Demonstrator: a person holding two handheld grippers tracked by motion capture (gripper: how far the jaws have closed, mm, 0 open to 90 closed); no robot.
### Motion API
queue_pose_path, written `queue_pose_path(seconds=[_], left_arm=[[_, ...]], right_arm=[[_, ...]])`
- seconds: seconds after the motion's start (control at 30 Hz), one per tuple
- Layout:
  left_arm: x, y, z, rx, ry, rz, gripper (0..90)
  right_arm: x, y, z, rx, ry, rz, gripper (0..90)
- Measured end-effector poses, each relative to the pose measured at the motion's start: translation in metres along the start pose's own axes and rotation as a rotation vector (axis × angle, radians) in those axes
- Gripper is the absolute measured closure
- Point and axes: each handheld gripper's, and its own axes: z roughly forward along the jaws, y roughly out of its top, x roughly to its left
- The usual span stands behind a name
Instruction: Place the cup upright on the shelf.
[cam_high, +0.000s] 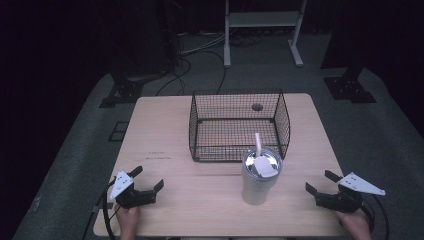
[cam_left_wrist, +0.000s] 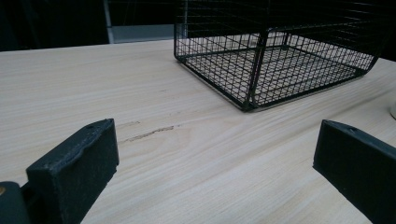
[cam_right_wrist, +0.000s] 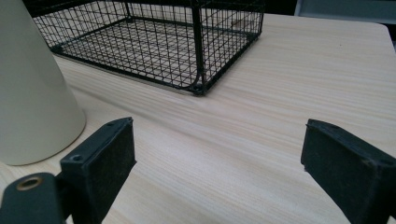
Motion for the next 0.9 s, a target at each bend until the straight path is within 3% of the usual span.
queue_pose_path(seconds=[0.23, 0.9], left_arm=[[-0.001, 0.000, -0.001, -0.001, 0.000, 0.008, 0.0], [-0.001, 0.000, -0.001, 0.001, 0.001, 0.007, 0.0]], right_arm=[[0.006, 0.003, -0.002, -0.004, 0.014, -0.028, 9.3], [0.053, 0.032, -0.011, -0.033, 0.132, -0.190, 9.2]])
